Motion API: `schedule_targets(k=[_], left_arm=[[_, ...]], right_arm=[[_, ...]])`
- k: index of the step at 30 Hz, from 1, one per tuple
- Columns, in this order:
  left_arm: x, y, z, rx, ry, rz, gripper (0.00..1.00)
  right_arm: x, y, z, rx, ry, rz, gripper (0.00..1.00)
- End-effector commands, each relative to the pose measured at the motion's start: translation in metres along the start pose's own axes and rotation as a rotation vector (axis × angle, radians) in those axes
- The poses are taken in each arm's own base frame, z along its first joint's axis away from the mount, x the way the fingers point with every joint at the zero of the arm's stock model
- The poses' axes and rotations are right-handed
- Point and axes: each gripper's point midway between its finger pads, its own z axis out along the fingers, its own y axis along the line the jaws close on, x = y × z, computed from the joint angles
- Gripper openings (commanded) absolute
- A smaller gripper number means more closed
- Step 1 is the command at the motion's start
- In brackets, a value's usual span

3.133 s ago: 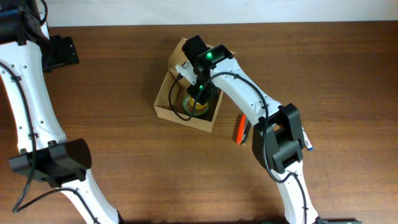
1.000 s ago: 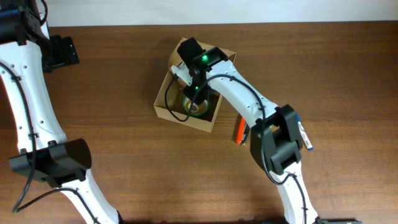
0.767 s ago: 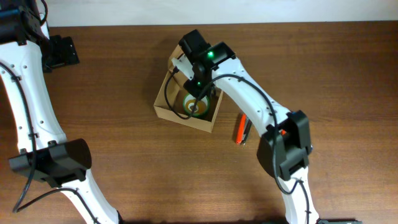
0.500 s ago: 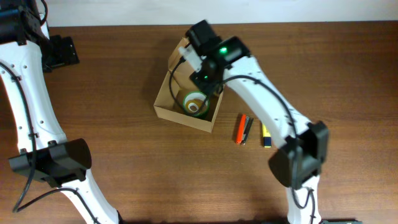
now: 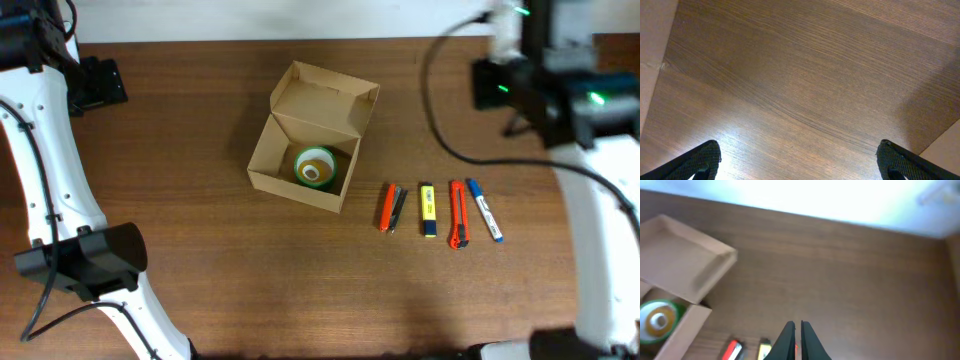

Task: Pack container
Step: 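Lift the right gripper out and move it over the red stapler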

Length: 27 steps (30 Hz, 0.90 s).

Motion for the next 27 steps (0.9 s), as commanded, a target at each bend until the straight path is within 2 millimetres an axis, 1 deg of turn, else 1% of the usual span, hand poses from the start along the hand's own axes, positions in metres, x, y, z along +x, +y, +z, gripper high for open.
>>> schedule_targets(k=[1, 2, 5, 6, 7, 8, 10, 12, 14, 16, 22, 25, 27], left_arm=[[-0.003, 0.002, -0.011, 0.011, -0.031, 0.000, 0.99], [-0.003, 0.002, -0.011, 0.011, -0.031, 0.000, 0.99], [-0.003, 0.002, -0.011, 0.011, -0.031, 0.000, 0.99], [-0.003, 0.002, -0.011, 0.011, -0.031, 0.000, 0.99], [-0.003, 0.002, -0.011, 0.011, -0.031, 0.000, 0.99], [-0.003, 0.002, -0.011, 0.011, -0.031, 0.000, 0.99], [-0.003, 0.002, -0.011, 0.011, -0.031, 0.000, 0.99], [-0.003, 0.002, -0.011, 0.011, -0.031, 0.000, 0.99], [-0.003, 0.002, -0.011, 0.011, -0.031, 0.000, 0.99], [-0.003, 0.002, -0.011, 0.011, -0.031, 0.000, 0.99], [-0.003, 0.002, -0.011, 0.011, -0.031, 0.000, 0.99], [-0.003, 0.002, -0.011, 0.011, -0.031, 0.000, 0.99], [-0.003, 0.002, -0.011, 0.011, -0.031, 0.000, 0.99]], right_arm=[[0.054, -0.011, 0.022, 0.003, 0.119, 0.163, 0.07], [0.069, -0.012, 0.030, 0.007, 0.152, 0.199, 0.07], [0.110, -0.003, 0.053, 0.000, 0.240, 0.311, 0.07], [0.121, 0.003, 0.062, -0.009, 0.265, 0.353, 0.06], [0.134, 0.014, 0.072, -0.043, 0.291, 0.398, 0.07], [0.141, 0.022, 0.079, -0.062, 0.303, 0.440, 0.08], [0.152, 0.032, 0.089, -0.070, 0.319, 0.527, 0.18], [0.162, 0.038, 0.097, -0.058, 0.332, 0.620, 0.25], [0.170, 0.046, 0.102, -0.051, 0.346, 0.700, 0.26], [0.175, 0.056, 0.106, -0.057, 0.353, 0.723, 0.28], [0.184, 0.093, 0.112, -0.083, 0.403, 0.705, 0.29], [0.193, 0.113, 0.116, -0.109, 0.454, 0.683, 0.30], [0.203, 0.123, 0.119, -0.128, 0.509, 0.673, 0.30]])
